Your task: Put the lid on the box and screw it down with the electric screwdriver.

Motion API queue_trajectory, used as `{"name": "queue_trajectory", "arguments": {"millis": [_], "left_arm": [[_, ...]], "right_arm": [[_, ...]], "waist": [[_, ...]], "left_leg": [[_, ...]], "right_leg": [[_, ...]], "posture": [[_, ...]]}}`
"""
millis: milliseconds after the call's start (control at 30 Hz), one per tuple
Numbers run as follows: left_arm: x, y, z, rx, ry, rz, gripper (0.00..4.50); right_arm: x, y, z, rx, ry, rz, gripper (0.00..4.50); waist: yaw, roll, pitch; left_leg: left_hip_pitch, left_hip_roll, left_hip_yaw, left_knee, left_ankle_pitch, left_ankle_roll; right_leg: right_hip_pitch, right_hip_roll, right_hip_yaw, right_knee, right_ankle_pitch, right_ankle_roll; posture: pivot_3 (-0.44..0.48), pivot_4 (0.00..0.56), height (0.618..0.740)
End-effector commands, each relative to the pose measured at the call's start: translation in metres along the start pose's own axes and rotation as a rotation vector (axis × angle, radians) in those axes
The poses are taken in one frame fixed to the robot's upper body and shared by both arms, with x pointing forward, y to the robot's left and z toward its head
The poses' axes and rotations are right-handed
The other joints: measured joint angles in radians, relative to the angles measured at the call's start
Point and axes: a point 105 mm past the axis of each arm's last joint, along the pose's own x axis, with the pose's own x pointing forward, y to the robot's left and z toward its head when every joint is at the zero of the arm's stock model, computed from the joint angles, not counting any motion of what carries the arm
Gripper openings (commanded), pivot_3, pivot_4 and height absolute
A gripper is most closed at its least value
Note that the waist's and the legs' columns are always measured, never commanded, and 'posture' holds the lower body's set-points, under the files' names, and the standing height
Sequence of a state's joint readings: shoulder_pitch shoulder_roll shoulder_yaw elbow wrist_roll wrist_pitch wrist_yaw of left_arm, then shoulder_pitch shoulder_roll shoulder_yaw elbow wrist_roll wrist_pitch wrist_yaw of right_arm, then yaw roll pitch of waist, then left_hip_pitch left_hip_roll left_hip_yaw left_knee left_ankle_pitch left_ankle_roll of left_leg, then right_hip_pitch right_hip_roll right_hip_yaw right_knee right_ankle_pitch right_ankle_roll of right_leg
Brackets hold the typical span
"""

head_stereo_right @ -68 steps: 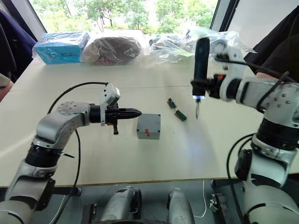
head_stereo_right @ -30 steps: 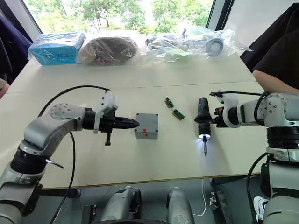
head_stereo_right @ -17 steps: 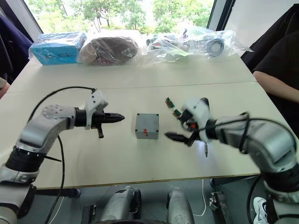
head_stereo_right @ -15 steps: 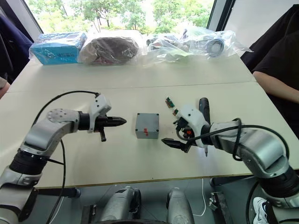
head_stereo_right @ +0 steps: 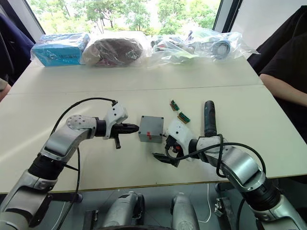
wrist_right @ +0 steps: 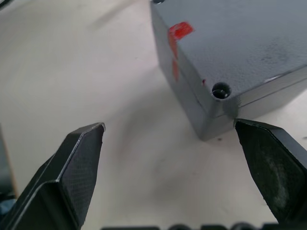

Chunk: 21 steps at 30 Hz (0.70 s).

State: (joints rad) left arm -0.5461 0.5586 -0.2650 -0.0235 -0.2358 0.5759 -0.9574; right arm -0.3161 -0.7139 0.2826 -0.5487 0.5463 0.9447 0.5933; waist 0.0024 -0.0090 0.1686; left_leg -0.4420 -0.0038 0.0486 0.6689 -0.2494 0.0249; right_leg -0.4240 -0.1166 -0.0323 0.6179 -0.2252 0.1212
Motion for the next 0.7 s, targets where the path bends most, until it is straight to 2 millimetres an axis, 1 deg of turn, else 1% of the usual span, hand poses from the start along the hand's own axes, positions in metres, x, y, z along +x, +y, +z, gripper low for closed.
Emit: {"name": "queue_trajectory", "arguments": {"millis": [33, 167, 267, 367, 433, 533, 567, 700], "left_arm": [[0.008, 0.008, 0.016, 0.044, -0.051, 0.024, 0.0], [0.002, 0.022, 0.004, 0.036, -0.011, 0.099, 0.0], [-0.004, 0.026, -0.001, 0.025, 0.0, 0.121, 0.0], [-0.016, 0.014, -0.008, 0.025, 0.033, 0.078, 0.0], [-0.018, 0.002, -0.008, 0.02, 0.034, 0.02, 0.0], [-0.019, -0.017, -0.008, 0.01, 0.034, -0.059, 0.0], [-0.019, -0.02, -0.008, 0.006, 0.035, -0.071, 0.0], [-0.015, -0.025, -0.008, -0.002, 0.036, -0.08, 0.0]], "right_arm": [[-0.006, 0.013, 0.017, -0.021, -0.059, 0.039, 4.44], [-0.02, 0.006, 0.02, -0.031, -0.04, -0.008, 4.44], [-0.028, -0.002, 0.021, -0.068, -0.022, -0.046, 4.44], [-0.035, -0.031, 0.015, -0.207, 0.044, -0.127, 4.44], [-0.033, -0.046, 0.011, -0.276, 0.067, -0.142, 4.44], [-0.025, -0.061, 0.007, -0.341, 0.082, -0.13, 4.44], [-0.022, -0.065, 0.007, -0.362, 0.082, -0.122, 4.44], [-0.01, -0.073, 0.009, -0.422, 0.06, -0.064, 4.44]], "waist": [[0.008, 0.0, 0.0], [0.01, 0.0, 0.0], [0.01, 0.0, 0.0], [0.004, 0.0, 0.0], [0.004, 0.0, 0.0], [0.006, 0.0, 0.0], [0.008, 0.0, 0.0], [0.009, 0.0, 0.0]], "left_leg": [[0.0, 0.0, 0.0, 0.0, 0.0, 0.0], [0.0, 0.0, 0.0, 0.0, 0.0, 0.0], [0.0, 0.0, 0.0, 0.0, 0.0, 0.0], [0.0, 0.0, 0.0, 0.0, 0.0, 0.0], [0.0, 0.0, 0.001, 0.0, 0.0, 0.0], [0.001, 0.0, 0.0, 0.0, 0.0, 0.0], [0.0, 0.0, 0.0, 0.0, 0.0, 0.0], [0.0, 0.0, 0.001, 0.0, 0.0, -0.001]], "right_leg": [[0.0, 0.0, 0.0, 0.0, 0.0, 0.0], [0.0, 0.0, 0.0, 0.0, 0.0, 0.0], [0.0, 0.0, 0.0, 0.0, 0.0, 0.0], [0.0, 0.0, 0.0, 0.001, 0.0, 0.0], [0.0, 0.0, 0.0, 0.0, 0.0, 0.0], [0.0, 0.0, 0.0, 0.001, 0.0, 0.0], [0.0, 0.0, 0.0, 0.001, 0.0, 0.0], [0.0, 0.0, 0.0, 0.0, 0.0, 0.0]], "posture": [[0.0, 0.15, 0.74], [0.0, 0.15, 0.74], [0.0, 0.15, 0.74], [0.0, 0.15, 0.74], [0.0, 0.15, 0.74], [0.0, 0.15, 0.74], [0.0, 0.15, 0.74], [0.0, 0.15, 0.74]]}}
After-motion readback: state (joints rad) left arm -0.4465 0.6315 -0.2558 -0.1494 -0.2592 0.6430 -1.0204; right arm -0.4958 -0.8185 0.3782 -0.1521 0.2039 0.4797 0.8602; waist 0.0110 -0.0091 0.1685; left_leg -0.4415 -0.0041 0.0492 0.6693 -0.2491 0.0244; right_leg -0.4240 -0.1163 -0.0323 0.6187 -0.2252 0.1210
